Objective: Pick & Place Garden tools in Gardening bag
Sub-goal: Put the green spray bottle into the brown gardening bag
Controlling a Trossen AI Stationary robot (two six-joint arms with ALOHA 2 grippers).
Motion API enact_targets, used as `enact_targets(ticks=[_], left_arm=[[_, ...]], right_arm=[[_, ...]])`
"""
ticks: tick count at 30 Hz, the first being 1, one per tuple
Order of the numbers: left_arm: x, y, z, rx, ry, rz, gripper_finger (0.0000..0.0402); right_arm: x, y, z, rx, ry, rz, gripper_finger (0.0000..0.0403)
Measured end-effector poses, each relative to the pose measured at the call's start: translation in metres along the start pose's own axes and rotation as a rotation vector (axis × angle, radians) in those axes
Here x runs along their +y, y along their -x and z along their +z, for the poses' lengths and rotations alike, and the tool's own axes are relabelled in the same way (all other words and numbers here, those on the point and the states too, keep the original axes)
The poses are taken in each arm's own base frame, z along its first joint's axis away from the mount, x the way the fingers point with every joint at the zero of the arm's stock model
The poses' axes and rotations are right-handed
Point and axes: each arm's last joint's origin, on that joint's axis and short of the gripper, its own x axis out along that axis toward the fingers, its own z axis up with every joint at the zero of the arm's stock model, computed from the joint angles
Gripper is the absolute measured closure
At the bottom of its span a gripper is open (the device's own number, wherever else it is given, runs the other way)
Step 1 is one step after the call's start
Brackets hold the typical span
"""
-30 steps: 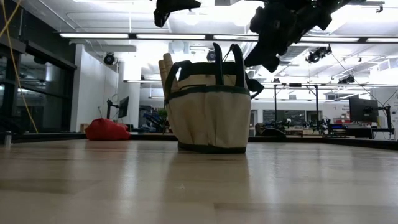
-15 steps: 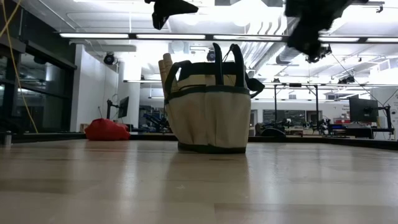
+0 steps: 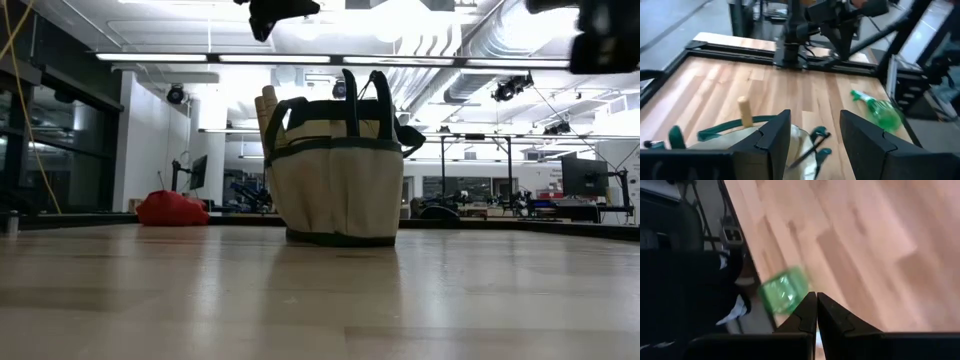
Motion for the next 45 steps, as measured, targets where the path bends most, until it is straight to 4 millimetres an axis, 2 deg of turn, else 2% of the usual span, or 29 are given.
enact_targets(ticks=[8, 11, 14, 22, 28, 32, 41, 45], left_arm=[[-0.002, 0.0, -0.007, 0.077, -0.018, -0.086, 0.0234], [-0.002, 0.001, -0.01, 0.114, -0.011, -0.098, 0.0234], [-0.002, 0.001, -0.014, 0.149, -0.014, -0.117, 0.0234], [-0.003, 0.002, -0.019, 0.206, -0.013, -0.157, 0.0234], [-0.003, 0.003, -0.023, 0.249, -0.03, -0.156, 0.0234], [-0.002, 0.004, -0.025, 0.265, -0.027, -0.154, 0.0234], [-0.002, 0.004, -0.025, 0.269, -0.026, -0.154, 0.0234], [-0.002, 0.004, -0.025, 0.267, -0.043, -0.156, 0.0234]], right_arm=[[0.017, -0.021, -0.027, 0.146, -0.173, -0.05, 0.0396], [0.023, -0.03, -0.035, 0.183, -0.214, -0.066, 0.0381], [0.03, -0.037, -0.043, 0.217, -0.233, -0.07, 0.0347], [0.043, -0.059, -0.068, 0.303, -0.159, -0.101, 0.0223], [0.045, -0.078, -0.085, 0.329, -0.09, -0.177, 0.0165], [0.048, -0.09, -0.093, 0.343, -0.04, -0.188, 0.0152], [0.057, -0.128, -0.115, 0.354, 0.044, -0.176, 0.015], [0.055, -0.142, -0.117, 0.331, 0.065, -0.198, 0.015]])
